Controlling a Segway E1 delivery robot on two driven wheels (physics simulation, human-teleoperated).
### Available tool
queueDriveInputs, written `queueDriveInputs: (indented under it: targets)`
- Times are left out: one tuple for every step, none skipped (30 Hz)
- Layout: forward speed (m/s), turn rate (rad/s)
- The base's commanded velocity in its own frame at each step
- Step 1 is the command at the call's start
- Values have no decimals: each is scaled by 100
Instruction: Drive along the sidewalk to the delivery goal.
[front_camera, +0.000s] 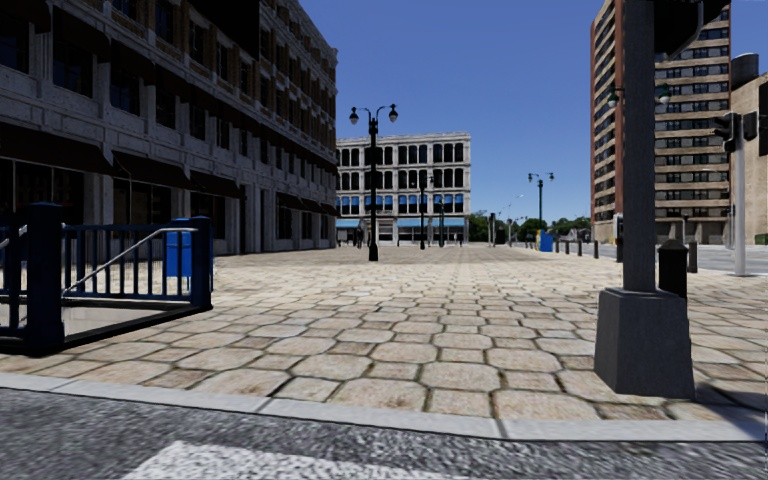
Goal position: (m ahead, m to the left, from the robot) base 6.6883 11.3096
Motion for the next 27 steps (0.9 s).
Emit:
queueDriveInputs:
  targets:
    - [177,0]
    - [177,0]
    - [177,0]
    - [177,0]
    - [177,0]
    - [177,0]
    - [177,0]
    - [177,0]
    - [177,0]
    - [177,0]
    - [177,0]
    - [177,0]
    - [177,0]
    - [177,0]
    - [177,0]
    - [177,0]
    - [177,0]
    - [177,0]
    - [177,0]
    - [177,0]
    - [177,0]
    - [177,0]
    - [177,0]
    - [177,0]
    - [177,0]
    - [177,0]
    - [177,0]
